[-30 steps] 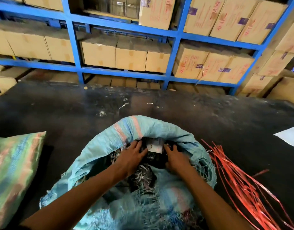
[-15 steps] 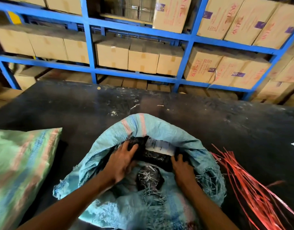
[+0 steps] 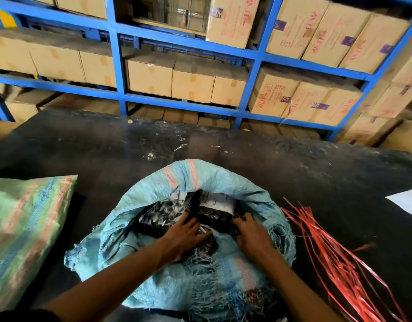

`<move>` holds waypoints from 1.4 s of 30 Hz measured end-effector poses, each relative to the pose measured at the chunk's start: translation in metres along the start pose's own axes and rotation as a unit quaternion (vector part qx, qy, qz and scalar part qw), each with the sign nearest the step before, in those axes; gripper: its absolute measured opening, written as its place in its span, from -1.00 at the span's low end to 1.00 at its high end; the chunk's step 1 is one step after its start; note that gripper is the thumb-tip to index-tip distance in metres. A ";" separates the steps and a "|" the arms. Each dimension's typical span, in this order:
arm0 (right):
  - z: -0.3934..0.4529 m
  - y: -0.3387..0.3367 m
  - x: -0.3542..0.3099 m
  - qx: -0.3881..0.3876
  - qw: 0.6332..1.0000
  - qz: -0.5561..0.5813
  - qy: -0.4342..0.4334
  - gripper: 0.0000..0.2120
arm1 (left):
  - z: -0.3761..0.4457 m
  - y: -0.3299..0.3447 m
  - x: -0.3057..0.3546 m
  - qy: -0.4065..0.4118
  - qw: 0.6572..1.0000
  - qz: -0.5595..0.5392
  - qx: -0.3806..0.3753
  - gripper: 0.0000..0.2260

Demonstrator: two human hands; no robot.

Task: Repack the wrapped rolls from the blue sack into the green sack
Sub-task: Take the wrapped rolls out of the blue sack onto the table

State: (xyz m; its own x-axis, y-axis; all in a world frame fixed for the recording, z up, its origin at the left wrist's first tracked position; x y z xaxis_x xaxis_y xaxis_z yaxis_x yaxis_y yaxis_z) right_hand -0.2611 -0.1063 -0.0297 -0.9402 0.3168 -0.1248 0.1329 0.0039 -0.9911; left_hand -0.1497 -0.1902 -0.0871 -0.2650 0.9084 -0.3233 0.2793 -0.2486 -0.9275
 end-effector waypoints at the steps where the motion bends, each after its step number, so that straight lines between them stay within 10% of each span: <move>1: -0.002 -0.002 0.000 0.025 0.999 0.027 0.003 -0.61 | 0.001 -0.003 0.002 -0.003 1.000 0.003 0.013 -0.19; 7: -0.019 -0.036 -0.004 0.157 0.972 0.174 0.030 -0.65 | -0.002 -0.018 -0.009 -0.059 0.981 -0.176 0.054 -0.38; 15: -0.068 -0.116 -0.015 0.357 0.860 0.357 0.067 -0.73 | -0.069 -0.092 -0.069 -0.136 0.857 -0.476 0.143 -0.32; 23: -0.118 -0.102 -0.095 0.304 0.845 0.440 0.013 -0.81 | -0.198 -0.055 -0.084 -0.236 0.829 -0.487 0.140 -0.34; 35: -0.208 0.050 -0.264 -0.163 0.921 0.307 -0.176 -0.83 | -0.322 0.017 -0.030 -0.293 0.824 -0.478 0.078 -0.35; 42: -0.219 0.049 -0.267 -0.059 0.986 -0.010 -0.155 -0.55 | -0.309 0.035 0.012 -0.269 0.838 -0.470 0.062 -0.37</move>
State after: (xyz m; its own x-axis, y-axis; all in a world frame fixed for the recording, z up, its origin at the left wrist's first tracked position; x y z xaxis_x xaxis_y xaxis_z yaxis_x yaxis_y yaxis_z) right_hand 0.0650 0.0166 -0.0347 -0.9912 0.0102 -0.1321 0.1323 0.1236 -0.9835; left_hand 0.1426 -0.0843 -0.0657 -0.7014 0.4467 0.5555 -0.3771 0.4287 -0.8210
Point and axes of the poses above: each hand's wrist, its own z-axis towards the middle knuckle, its own y-axis out of the palm, x = y × z, the point moved 9 cm from there along z, towards the middle knuckle, and after that the axes turned 13 degrees about -y, right-handed, at the moved point
